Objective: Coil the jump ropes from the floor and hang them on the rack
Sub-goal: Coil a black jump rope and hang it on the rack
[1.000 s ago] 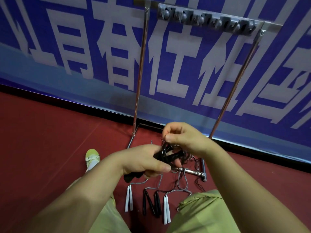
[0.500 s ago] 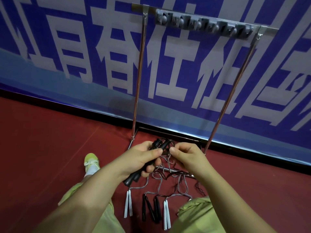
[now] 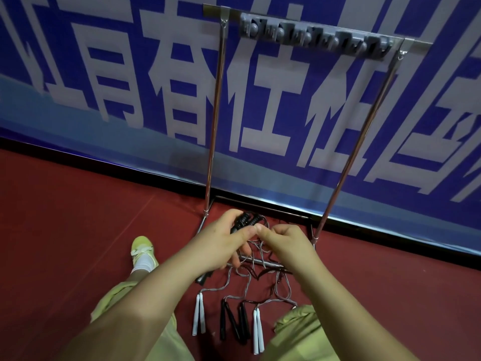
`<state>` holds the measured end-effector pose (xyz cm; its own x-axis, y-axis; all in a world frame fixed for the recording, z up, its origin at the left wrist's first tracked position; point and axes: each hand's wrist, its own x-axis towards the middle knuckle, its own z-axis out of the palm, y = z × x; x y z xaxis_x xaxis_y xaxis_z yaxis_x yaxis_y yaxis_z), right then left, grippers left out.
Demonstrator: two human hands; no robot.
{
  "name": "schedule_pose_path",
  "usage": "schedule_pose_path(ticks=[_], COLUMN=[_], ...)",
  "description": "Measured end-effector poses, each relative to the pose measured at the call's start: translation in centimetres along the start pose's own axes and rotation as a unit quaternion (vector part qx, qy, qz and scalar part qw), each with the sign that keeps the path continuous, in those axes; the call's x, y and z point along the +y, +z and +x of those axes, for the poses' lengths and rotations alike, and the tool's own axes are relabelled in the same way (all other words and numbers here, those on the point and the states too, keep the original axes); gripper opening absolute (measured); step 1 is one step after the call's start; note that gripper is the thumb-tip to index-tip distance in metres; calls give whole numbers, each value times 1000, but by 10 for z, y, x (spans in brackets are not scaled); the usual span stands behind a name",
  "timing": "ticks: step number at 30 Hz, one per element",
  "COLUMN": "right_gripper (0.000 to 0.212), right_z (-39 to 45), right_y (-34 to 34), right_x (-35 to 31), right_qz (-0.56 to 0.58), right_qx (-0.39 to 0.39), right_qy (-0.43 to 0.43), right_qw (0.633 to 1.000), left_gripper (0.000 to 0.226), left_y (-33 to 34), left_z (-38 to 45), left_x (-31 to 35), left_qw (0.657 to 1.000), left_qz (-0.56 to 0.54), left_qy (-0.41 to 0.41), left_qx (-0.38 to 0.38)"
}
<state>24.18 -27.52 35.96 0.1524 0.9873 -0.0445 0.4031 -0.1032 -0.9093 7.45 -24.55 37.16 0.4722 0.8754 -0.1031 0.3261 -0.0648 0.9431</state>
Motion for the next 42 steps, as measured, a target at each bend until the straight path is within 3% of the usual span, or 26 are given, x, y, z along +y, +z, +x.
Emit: schedule_pose_path(ticks=[5, 8, 10, 12, 15, 21, 25, 32, 39, 42], right_gripper=[54, 58, 52, 36, 21, 19, 25, 17, 14, 15], right_z=[-3, -7, -8, -6, -9, -22, -21, 10, 27, 27], right_y=[-5, -11, -15, -17, -21, -30, -37, -42, -28, -22], right_x=[-1, 4, 10, 19, 28, -18, -55, -77, -71, -62], right_qz=[-18, 39, 17, -55, -58, -177, -214, -65, 90, 144], right_qx=[-36, -93, -128, -127, -73, -57, -79, -185, -306, -316], right_qy=[-27, -22, -11, -21, -39, -173, -204, -200, -114, -69], right_qw=[999, 995, 992, 990, 995, 967, 952, 960, 941, 935], left_gripper=[3, 5, 8, 9, 9, 10, 12, 12, 14, 12], left_y=[-3, -6, -9, -12, -17, -29, -26, -14, -10, -8], left_z=[0, 3, 6, 7, 8, 7, 6, -8, -23, -29], left_x=[3, 4, 5, 5, 3, -4, 3, 24, 36, 34], left_qw=[1000, 1000, 999, 999, 999, 997, 993, 987, 986, 987], left_qz=[-20, -25, -31, -32, -5, 65, 121, 92, 45, 17], left_qy=[-5, 0, 2, 7, 7, -21, -8, 20, 34, 35], left_qx=[0, 7, 24, 39, 46, 31, -10, -131, -156, -156])
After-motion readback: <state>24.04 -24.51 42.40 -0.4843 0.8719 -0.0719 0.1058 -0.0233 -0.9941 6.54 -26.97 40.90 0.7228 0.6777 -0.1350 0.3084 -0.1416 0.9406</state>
